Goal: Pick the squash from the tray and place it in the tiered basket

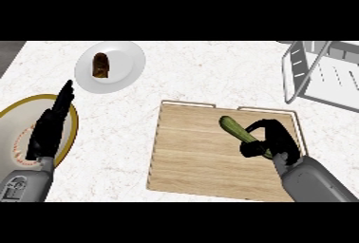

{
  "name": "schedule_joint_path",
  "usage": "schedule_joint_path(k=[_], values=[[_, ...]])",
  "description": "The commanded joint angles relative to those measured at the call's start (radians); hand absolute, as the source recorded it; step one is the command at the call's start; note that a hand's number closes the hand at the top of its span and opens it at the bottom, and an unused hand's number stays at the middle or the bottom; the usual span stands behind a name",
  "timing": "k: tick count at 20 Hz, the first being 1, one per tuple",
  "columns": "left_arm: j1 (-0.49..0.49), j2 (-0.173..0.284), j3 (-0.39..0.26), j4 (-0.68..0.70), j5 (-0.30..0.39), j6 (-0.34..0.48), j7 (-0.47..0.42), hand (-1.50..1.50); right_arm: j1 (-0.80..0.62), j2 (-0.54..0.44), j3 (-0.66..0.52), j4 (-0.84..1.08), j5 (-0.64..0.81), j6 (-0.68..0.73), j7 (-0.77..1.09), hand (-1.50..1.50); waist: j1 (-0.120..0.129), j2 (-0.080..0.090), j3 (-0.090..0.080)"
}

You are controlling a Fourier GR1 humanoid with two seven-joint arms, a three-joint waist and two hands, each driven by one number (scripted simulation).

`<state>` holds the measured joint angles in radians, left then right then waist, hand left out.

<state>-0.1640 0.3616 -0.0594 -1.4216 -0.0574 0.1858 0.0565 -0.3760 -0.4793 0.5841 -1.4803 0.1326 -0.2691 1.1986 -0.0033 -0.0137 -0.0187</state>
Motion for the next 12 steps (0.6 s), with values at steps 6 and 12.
schedule_joint_path(k=[6, 12], values=[[-0.009, 0.001, 0.019, -0.011, -0.011, -0.015, 0.016, 0.0, -0.019, 0.09, -0.1, -0.021, 0.053, -0.066, 0.159, 1.5, -0.001, 0.013, 0.018], [0.005, -0.012, 0.006, -0.049, -0.031, -0.02, 0.031, 0.0, -0.243, 0.126, -0.078, 0.046, 0.169, 0.07, -0.002, 1.5, 0.019, 0.015, 0.018]])
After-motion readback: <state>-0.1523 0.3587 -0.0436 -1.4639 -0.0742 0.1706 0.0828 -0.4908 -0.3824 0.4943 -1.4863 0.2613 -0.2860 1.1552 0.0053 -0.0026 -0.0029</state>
